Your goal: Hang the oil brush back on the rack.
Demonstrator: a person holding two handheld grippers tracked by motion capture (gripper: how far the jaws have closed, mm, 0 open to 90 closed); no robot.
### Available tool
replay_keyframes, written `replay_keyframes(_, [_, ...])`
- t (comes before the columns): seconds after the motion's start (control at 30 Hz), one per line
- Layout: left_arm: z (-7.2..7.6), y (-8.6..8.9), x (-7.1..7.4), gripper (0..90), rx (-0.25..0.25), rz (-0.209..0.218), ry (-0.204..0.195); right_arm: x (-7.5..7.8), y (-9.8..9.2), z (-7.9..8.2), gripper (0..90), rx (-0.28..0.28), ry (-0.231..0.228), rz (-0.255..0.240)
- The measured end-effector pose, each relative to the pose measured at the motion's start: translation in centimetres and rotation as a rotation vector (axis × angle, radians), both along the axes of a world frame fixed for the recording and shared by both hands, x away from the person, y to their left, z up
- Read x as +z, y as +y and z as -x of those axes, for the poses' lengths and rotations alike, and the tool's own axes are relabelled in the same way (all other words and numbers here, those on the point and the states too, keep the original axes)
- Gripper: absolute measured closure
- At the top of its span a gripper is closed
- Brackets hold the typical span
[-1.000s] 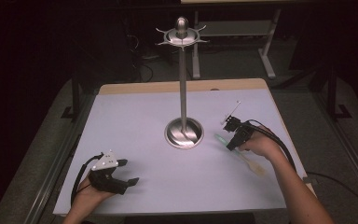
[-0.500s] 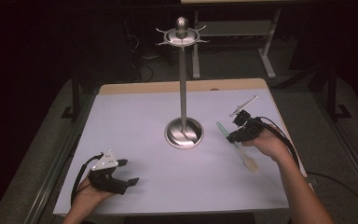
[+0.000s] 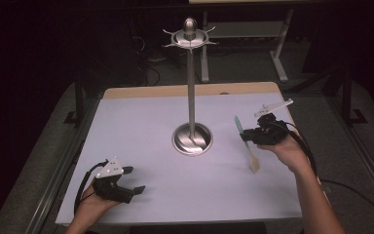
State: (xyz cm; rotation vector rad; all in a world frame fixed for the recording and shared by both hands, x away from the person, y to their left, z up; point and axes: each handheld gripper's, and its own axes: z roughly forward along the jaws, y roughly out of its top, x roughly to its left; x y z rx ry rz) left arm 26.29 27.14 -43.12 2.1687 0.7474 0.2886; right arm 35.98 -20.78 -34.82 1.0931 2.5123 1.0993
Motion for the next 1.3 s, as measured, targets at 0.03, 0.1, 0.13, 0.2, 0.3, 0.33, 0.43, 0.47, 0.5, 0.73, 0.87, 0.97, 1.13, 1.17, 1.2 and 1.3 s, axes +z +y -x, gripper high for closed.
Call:
replay_keyframes(0.03, [0.0, 0.0, 0.0, 16.2, 0.000, -0.001, -0.001, 0.1, -0.1, 0.1, 78.7, -0.009, -0.012, -0.014])
replay_keyframes(0.1, [0.0, 0.0, 0.0, 16.2, 0.000, 0.000, -0.003, 0.4, -0.4, 0.3, 78.7, -0.013, -0.045, -0.044])
replay_keyframes(0.13, [0.0, 0.0, 0.0, 16.2, -0.002, -0.002, -0.005, 0.5, -0.5, 0.4, 78.7, -0.015, -0.057, -0.062])
replay_keyframes(0.2, [0.0, 0.0, 0.0, 16.2, 0.003, 0.002, 0.003, 0.7, -0.7, 0.5, 78.7, -0.008, -0.072, -0.093])
replay_keyframes(0.3, [0.0, 0.0, 0.0, 16.2, 0.005, 0.006, 0.006, 0.8, -1.0, 0.7, 78.7, -0.004, -0.098, -0.136])
replay_keyframes(0.33, [0.0, 0.0, 0.0, 16.2, 0.004, 0.005, 0.005, 0.8, -1.1, 0.7, 78.6, -0.005, -0.102, -0.153])
replay_keyframes(0.43, [0.0, 0.0, 0.0, 16.2, 0.003, 0.002, 0.002, 1.0, -1.2, 0.7, 78.6, -0.001, -0.118, -0.174])
replay_keyframes(0.47, [0.0, 0.0, 0.0, 16.2, 0.003, 0.002, 0.002, 1.1, -1.3, 0.7, 78.6, -0.006, -0.126, -0.183])
replay_keyframes(0.5, [0.0, 0.0, 0.0, 16.2, 0.002, 0.001, 0.000, 1.2, -1.4, 0.7, 78.6, 0.000, -0.129, -0.194])
replay_keyframes(0.73, [-0.1, 0.0, 0.0, 16.2, -0.003, -0.005, -0.003, 2.6, -1.5, 0.8, 78.6, -0.005, -0.149, -0.226])
replay_keyframes(0.87, [-0.1, 0.0, 0.0, 16.2, 0.000, -0.001, -0.002, 3.8, -1.5, 0.9, 78.6, 0.001, -0.169, -0.252])
replay_keyframes(0.97, [-0.1, 0.0, -0.1, 16.2, -0.001, -0.001, -0.003, 5.0, -1.3, 1.0, 78.6, 0.014, -0.189, -0.267])
replay_keyframes(1.13, [-0.1, 0.0, -0.1, 16.2, 0.002, 0.005, -0.001, 7.3, -0.6, 0.8, 78.6, 0.040, -0.223, -0.263])
replay_keyframes(1.17, [-0.1, 0.0, -0.1, 16.2, 0.002, 0.003, -0.002, 7.6, -0.4, 0.8, 78.6, 0.045, -0.225, -0.265])
replay_keyframes(1.2, [-0.1, 0.0, 0.0, 16.2, 0.002, 0.002, -0.002, 8.1, -0.3, 0.8, 78.6, 0.049, -0.230, -0.265])
replay_keyframes(1.3, [-0.1, 0.0, 0.0, 16.2, 0.001, 0.002, -0.003, 9.5, 0.4, 0.7, 78.6, 0.071, -0.256, -0.261])
